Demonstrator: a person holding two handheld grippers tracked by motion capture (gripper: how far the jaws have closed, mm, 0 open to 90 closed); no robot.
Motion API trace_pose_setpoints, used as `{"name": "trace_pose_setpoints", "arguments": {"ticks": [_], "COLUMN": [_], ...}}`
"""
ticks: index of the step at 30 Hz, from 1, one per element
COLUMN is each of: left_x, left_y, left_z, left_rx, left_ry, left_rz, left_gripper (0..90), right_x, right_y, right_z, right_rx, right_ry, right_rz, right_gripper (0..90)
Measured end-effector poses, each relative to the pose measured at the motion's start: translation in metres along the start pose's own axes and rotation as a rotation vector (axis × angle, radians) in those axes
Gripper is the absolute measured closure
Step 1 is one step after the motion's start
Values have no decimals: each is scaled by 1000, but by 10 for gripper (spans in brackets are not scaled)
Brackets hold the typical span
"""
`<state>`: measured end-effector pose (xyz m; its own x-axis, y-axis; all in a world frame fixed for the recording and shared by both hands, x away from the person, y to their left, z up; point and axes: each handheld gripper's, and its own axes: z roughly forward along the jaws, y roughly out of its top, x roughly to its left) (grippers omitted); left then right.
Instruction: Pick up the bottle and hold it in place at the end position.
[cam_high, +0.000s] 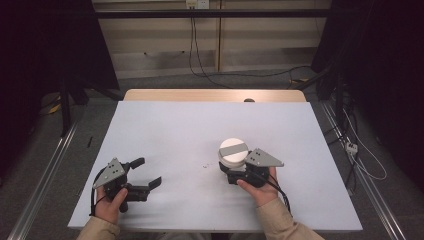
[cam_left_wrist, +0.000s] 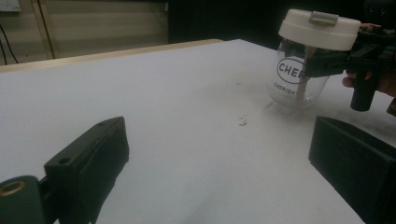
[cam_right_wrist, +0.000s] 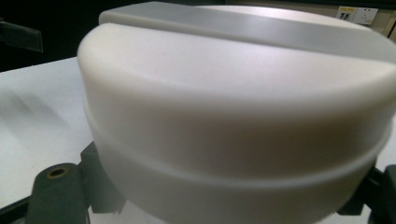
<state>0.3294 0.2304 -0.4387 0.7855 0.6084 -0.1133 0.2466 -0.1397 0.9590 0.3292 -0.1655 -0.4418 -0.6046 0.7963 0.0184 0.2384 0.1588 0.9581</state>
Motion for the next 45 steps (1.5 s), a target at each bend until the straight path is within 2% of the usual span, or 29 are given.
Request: {"name": "trace_pose_setpoints", "arguments": {"ticks": [7,12,24,45], "left_x": [0,0,1,3], "left_y": [0,-1,-1,-2], "left_z": [1,1,2,2], "left_rx": [2,0,3,-4], "left_ry": [-2,-4,-8,-6], "left_rz": [4,-11,-11,-25], "left_gripper": [46,46,45,45], "right_x": [-7,-12,-17,-30], "right_y": [4,6,9,16], "right_z": [8,15,28,44], "right_rx": [6,6,6,15], "right_ry": [9,18,28,15], "right_rz": [-26,-16,-10,-1], "right_gripper": [179,179,179,179]}}
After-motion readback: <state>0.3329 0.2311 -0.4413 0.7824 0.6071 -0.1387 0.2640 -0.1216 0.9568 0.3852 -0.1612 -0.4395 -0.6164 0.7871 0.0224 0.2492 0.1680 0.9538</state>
